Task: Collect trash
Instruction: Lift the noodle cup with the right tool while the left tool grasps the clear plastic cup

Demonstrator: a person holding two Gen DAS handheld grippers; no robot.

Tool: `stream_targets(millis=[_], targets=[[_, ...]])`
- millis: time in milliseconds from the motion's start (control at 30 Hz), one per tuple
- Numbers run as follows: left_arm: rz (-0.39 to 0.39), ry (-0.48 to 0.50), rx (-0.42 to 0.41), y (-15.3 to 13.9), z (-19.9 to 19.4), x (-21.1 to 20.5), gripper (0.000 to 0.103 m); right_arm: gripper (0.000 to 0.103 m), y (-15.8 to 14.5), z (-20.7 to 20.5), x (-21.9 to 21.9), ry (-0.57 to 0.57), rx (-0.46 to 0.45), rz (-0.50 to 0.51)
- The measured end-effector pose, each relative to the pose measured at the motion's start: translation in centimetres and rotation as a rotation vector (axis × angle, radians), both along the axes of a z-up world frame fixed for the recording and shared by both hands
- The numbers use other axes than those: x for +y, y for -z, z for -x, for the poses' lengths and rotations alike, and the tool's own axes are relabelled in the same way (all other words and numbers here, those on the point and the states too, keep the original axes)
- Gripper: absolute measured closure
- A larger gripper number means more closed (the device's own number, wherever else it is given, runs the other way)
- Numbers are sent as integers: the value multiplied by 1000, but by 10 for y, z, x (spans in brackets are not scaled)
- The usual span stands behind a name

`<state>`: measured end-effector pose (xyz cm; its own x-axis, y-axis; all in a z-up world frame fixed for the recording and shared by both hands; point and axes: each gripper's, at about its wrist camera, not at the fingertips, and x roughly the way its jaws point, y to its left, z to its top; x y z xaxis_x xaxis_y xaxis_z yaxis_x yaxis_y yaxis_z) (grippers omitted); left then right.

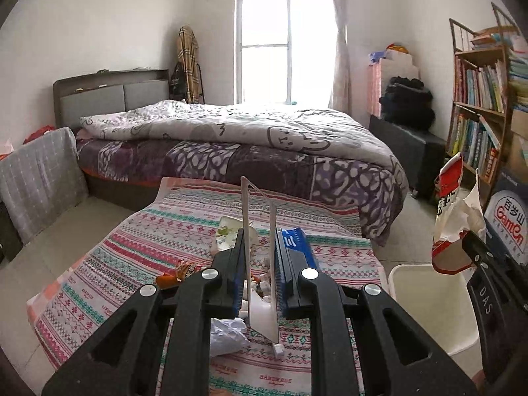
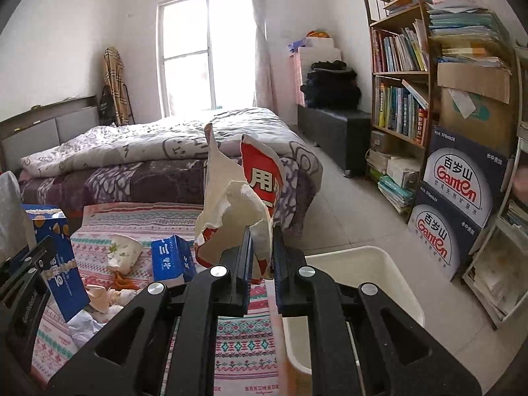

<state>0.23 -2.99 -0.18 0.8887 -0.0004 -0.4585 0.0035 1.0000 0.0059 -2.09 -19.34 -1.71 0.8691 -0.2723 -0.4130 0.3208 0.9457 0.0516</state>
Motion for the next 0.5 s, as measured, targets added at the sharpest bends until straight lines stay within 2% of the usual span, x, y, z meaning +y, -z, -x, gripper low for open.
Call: stream_targets(millis=[300, 500], targets=[[11, 14, 18, 2, -3, -9, 87, 93, 1, 5, -5, 24, 0, 15], [14, 40, 20, 3, -2, -23, 86, 92, 4, 8, -24, 69, 24, 15]])
